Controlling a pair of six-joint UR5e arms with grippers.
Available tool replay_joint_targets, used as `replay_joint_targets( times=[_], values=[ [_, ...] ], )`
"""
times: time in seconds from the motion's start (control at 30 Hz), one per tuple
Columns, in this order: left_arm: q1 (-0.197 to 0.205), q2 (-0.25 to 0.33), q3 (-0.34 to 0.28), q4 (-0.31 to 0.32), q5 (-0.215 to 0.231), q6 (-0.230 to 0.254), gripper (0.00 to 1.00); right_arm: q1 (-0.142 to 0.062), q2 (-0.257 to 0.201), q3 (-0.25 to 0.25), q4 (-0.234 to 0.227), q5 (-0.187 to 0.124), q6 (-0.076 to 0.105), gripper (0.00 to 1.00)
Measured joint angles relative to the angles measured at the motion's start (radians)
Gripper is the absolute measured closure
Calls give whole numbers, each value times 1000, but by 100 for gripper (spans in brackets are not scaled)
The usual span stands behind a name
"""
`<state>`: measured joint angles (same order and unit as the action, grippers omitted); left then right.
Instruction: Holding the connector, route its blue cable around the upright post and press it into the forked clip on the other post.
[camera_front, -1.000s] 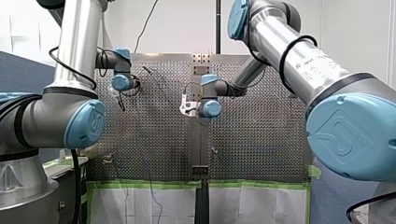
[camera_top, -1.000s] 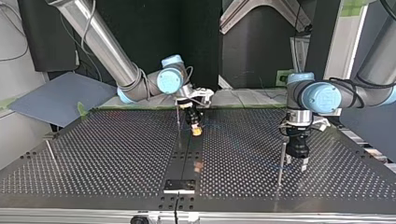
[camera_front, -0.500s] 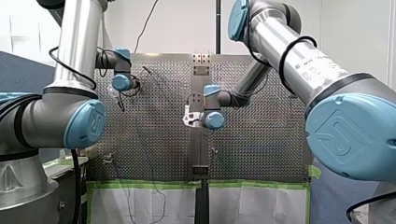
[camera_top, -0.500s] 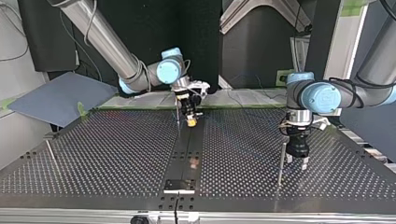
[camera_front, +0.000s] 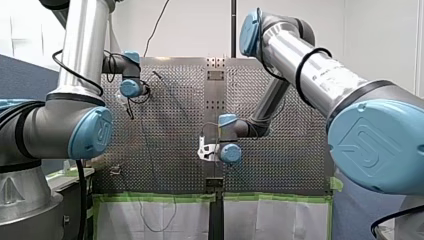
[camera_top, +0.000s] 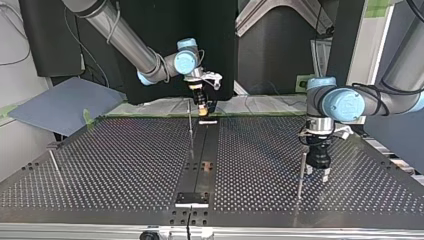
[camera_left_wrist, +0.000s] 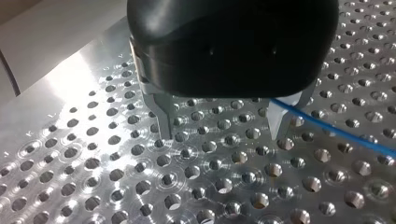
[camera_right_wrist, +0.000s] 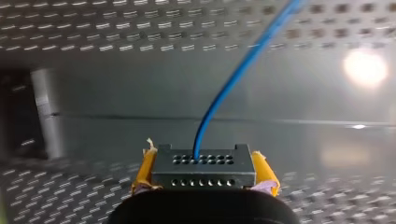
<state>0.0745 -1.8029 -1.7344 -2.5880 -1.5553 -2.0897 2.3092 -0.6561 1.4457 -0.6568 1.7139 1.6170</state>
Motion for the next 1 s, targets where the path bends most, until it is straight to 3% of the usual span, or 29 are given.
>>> replay_joint_targets(
  times=[0.27,0.43,0.73,0.9,1.0],
  values=[
    [0,0,0,0,-1,1,0,18,79,79,-79,37,1,100],
    [0,0,0,0,-1,2,0,13,123,123,-123,54,9,100],
    [0,0,0,-2,-1,2,0,-29,196,196,-177,85,15,100],
    [-1,0,0,-4,-1,3,0,-68,241,215,-194,85,6,100],
    [-1,0,0,-4,-1,3,0,-92,265,217,-205,83,-9,100]
  ],
)
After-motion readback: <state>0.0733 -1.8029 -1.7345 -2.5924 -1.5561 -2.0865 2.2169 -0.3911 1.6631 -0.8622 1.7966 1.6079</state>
